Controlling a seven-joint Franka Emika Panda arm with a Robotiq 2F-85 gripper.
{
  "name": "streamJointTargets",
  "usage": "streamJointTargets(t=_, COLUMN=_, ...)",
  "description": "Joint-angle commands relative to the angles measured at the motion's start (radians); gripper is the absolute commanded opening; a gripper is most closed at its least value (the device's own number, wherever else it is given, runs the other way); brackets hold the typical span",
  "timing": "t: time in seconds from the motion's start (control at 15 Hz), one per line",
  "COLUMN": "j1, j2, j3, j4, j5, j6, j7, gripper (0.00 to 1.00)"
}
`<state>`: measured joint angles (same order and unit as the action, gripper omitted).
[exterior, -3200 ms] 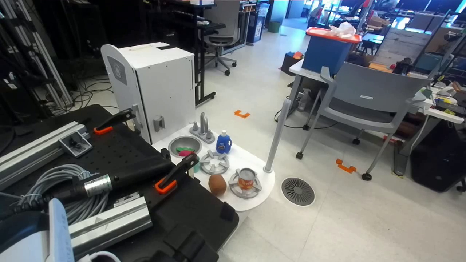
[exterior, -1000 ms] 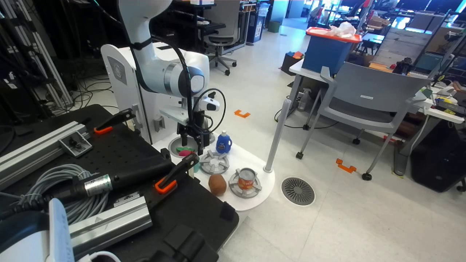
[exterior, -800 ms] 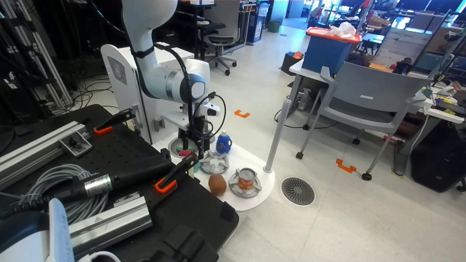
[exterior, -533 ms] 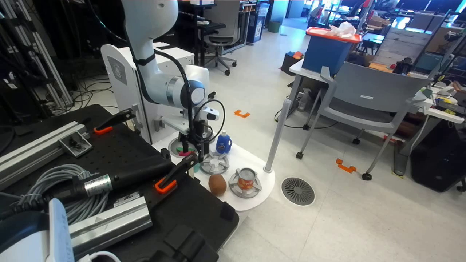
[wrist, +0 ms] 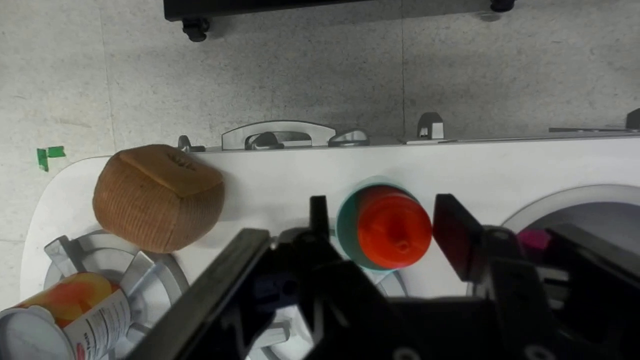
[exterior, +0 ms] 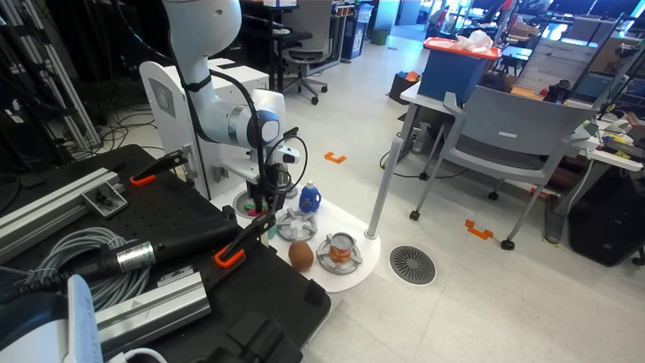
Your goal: Remove the ketchup bottle from the cup
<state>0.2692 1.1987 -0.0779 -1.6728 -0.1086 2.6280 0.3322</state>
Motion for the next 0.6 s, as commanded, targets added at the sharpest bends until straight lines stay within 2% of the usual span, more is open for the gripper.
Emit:
streamJointTargets(t=0.0, j1=0.029, j2=0.04, j3=-0.026, j4=0.059, j5=0.013, j6=-0.015, j7=0.012, gripper=0.27)
streamJointTargets(t=0.13, j1=0.035, j2=0.053, j3=-0.036, j4=0.08, j5=0.013, j6=-0.027, j7=0.019, gripper=0.12)
streamJointTargets(t=0.4, j1=0.038, j2=0.03, j3=-0.035, j4=0.076, j5=0.016, j6=-0.055, j7=0.025, gripper=0.11)
streamJointTargets(t=0.53, j1=0.034, j2=-0.022, j3=-0.016, j4=0.026, j5=0.024, j6=-0.07, j7=0.019, gripper=0.11)
